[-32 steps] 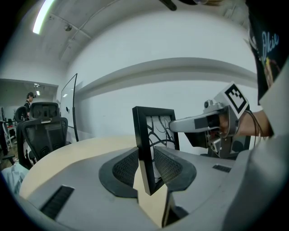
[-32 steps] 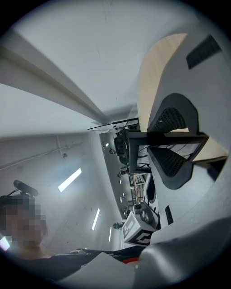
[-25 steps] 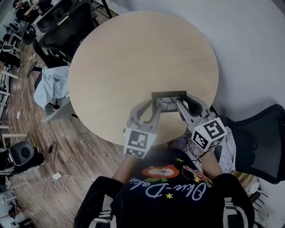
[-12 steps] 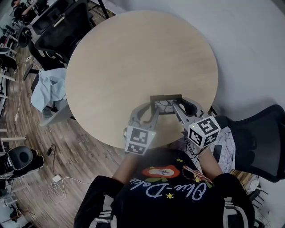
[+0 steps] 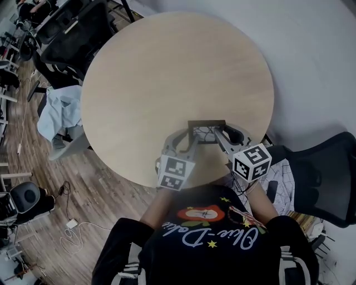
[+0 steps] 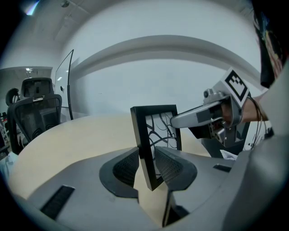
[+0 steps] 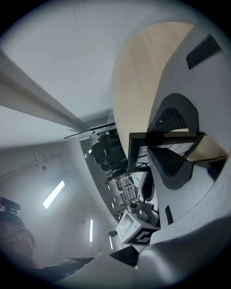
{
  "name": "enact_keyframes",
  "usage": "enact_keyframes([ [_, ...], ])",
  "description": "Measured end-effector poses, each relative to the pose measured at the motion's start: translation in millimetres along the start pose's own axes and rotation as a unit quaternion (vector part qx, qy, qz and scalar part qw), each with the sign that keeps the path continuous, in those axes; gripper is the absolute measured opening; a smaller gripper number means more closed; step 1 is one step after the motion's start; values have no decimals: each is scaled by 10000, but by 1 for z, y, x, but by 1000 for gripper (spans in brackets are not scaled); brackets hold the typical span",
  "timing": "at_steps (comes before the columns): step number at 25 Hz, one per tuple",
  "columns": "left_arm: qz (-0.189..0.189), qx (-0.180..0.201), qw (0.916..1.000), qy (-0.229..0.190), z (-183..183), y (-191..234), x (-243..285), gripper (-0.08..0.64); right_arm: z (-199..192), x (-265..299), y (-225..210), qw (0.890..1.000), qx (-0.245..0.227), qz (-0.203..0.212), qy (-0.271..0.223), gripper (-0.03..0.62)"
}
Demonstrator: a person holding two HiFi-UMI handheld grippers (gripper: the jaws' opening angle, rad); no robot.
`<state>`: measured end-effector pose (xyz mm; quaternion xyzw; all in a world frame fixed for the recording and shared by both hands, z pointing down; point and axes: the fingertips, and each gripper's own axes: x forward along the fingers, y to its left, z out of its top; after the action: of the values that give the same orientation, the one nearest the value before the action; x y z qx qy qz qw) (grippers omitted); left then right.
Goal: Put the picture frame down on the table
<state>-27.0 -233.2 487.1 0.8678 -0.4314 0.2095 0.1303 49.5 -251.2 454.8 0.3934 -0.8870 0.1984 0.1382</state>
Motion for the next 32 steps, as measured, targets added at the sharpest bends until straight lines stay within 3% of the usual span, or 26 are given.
enact_keyframes([
  [15, -216, -141, 9992, 289, -18, 14, 21, 109, -14, 24, -14, 9992, 207, -106, 335, 75],
  [32, -374, -263, 9981, 401, -22, 26, 40, 121, -17, 51, -34, 9978, 513, -197, 380, 78],
])
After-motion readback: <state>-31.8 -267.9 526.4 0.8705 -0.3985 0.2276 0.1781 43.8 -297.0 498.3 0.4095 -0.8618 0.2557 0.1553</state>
